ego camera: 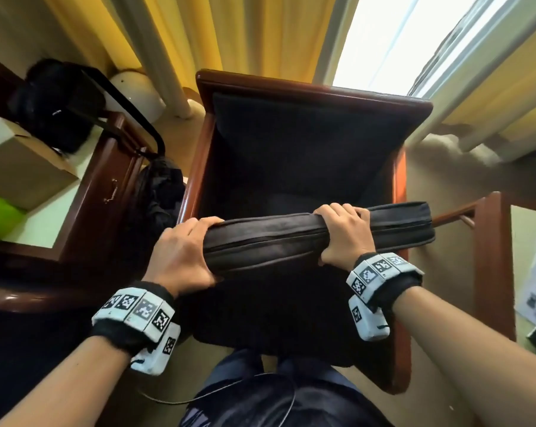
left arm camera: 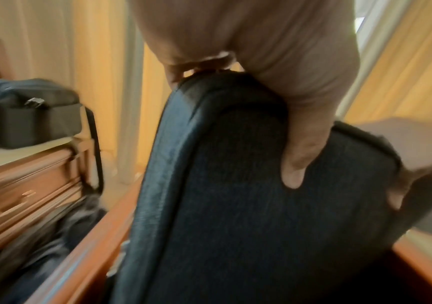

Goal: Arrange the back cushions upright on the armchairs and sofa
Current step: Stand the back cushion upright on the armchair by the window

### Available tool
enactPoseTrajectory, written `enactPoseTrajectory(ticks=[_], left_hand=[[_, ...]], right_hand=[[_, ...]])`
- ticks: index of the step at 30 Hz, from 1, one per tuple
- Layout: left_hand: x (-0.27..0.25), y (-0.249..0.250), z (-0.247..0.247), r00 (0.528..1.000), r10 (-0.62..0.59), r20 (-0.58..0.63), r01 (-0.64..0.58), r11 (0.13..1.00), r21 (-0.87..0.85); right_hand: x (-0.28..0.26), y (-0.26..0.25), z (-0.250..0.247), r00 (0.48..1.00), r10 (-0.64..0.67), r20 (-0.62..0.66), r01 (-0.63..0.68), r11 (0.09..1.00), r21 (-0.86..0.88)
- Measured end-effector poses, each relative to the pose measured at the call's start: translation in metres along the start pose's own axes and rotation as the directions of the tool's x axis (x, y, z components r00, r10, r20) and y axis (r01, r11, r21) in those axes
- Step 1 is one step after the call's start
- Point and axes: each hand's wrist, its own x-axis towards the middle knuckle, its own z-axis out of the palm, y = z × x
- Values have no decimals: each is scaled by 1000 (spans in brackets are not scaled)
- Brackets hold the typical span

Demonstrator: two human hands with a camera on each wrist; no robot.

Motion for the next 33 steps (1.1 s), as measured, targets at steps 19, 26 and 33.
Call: enactPoseTrajectory(ticks=[19, 26, 33], left_hand=[[65, 156, -65, 892, 448, -54, -444, 893, 76], [77, 72, -66, 948, 317, -44, -319, 929, -186], [58, 40, -45, 989, 73, -131, -98, 975, -198]], right_hand=[[-27, 13, -21, 990, 128, -61, -84, 873, 480], [-16, 33, -37, 989, 132, 66, -147, 859, 490], [-42, 20, -88, 999, 30, 39, -44, 894, 446]])
